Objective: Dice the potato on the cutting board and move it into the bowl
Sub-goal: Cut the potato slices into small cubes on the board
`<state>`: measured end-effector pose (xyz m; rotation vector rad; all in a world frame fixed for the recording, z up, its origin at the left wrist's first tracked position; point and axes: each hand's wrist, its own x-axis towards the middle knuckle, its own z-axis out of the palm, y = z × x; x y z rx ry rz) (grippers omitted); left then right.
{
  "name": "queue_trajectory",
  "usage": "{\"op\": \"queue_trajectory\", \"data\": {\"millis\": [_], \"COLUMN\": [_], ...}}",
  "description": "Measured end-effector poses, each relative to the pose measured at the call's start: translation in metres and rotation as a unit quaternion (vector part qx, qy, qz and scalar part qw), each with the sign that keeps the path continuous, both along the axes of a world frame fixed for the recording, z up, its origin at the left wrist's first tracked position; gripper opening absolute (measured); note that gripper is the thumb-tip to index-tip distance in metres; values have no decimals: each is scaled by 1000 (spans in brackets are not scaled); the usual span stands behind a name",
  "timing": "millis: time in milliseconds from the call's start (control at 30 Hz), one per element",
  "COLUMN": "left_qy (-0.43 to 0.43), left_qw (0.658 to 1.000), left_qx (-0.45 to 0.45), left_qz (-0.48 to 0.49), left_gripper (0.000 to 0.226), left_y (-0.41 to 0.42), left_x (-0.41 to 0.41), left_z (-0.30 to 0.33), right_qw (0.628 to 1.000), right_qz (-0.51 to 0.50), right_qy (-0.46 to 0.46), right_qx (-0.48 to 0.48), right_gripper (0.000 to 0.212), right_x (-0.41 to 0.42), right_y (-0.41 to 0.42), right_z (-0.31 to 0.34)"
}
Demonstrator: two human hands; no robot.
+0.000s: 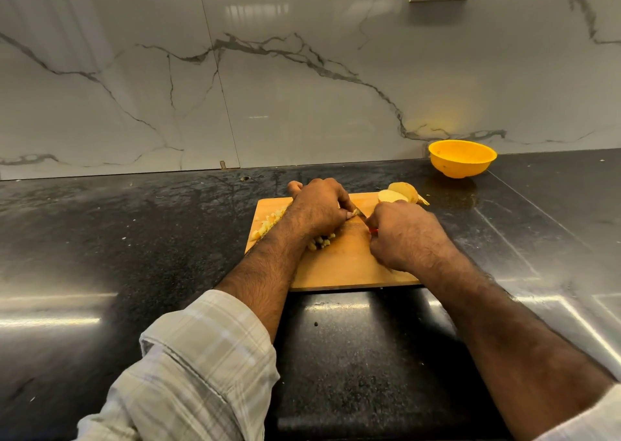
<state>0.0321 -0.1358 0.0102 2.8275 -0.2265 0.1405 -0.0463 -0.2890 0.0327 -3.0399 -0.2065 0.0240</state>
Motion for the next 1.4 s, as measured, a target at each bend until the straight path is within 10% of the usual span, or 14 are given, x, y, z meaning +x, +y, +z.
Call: {"op": "queue_trajectory", "data": {"millis": [1400], "left_qy": [18], "left_qw": [1000], "left_qx": [21], "left_qz": [-15], "left_gripper": [11], "left_y": [21], "left_x": [-9], "left_z": [6], "right_qw": [997], "right_qz": [8], "right_qy": [-59], "right_qx": [54], "right_gripper": [40], "right_x": [-4], "right_y": [2], "right_z": [-2]}}
